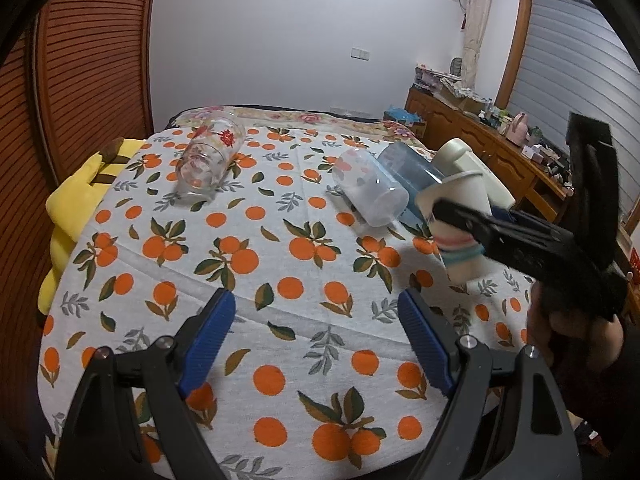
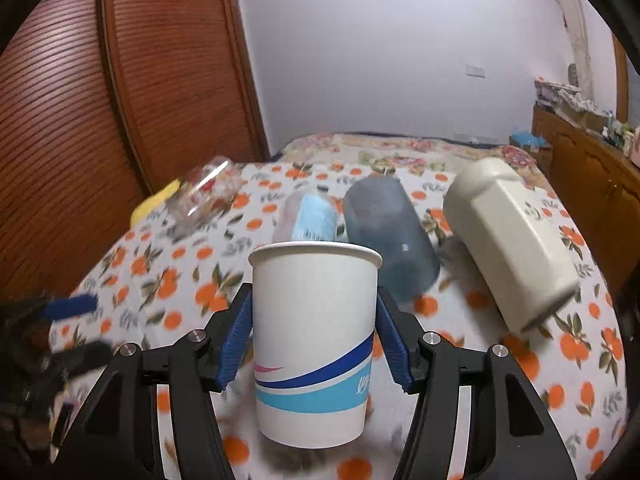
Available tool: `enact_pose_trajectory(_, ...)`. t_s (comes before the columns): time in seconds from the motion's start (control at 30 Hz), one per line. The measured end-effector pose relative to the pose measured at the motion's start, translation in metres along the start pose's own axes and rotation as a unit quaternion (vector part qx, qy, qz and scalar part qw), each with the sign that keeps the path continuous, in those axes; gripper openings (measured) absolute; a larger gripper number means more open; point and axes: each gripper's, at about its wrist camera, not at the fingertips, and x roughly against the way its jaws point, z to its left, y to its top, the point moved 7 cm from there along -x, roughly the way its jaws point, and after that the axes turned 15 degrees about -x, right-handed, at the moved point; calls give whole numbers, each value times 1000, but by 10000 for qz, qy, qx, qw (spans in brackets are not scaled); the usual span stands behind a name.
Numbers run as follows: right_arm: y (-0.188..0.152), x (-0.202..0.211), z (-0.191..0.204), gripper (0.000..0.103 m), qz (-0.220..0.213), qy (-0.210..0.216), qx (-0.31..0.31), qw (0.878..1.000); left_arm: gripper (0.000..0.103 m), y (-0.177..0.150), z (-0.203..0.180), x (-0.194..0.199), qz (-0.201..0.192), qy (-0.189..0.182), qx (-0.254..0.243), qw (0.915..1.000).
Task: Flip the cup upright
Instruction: 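Lift the paper cup with the right gripper and start rotating it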
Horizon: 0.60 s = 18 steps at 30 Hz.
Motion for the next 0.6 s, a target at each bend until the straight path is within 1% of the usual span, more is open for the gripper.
enact_pose_trajectory(0.1,1,2,2,60,-266,-122,124,9995,84,-2,4,0,-4,3,68,10000)
enact_pose_trajectory(0.17,-6,0,3,59,-293,-287,302,9987,84,-3,6,-1,21,15,80,10000)
enact_pose_trajectory(0.2,-9,-2,3,59,-219,-285,329,9988,84,-3,6,-1,25,17,83,10000)
enact_pose_trajectory(0.23,-16,-8,0,58,24,-371,340,9987,84,-4,7,0,27,21,89,10000)
enact_pose_trajectory(0.27,-18,-6,-4,58,30,-403,274,9988,84,-4,7,0,21,23,94,10000)
enact_pose_trajectory(0.37,-24,0,-8,58,-42,-488,380,9981,84,-3,6,3,-19,7,117,9999)
enact_pose_trajectory(0.43,-30,-1,-12,58,167,-435,273,9985,84,-2,2,3,-40,-75,87,9999)
enact_pose_trajectory(0.53,-28,-3,-17,58,367,-306,-7,9989,84,-1,-8,1,-6,-191,-26,9998)
enact_pose_trajectory(0.6,-26,-5,-21,60,600,-235,-201,9977,84,-2,-15,-1,38,-257,-107,9996)
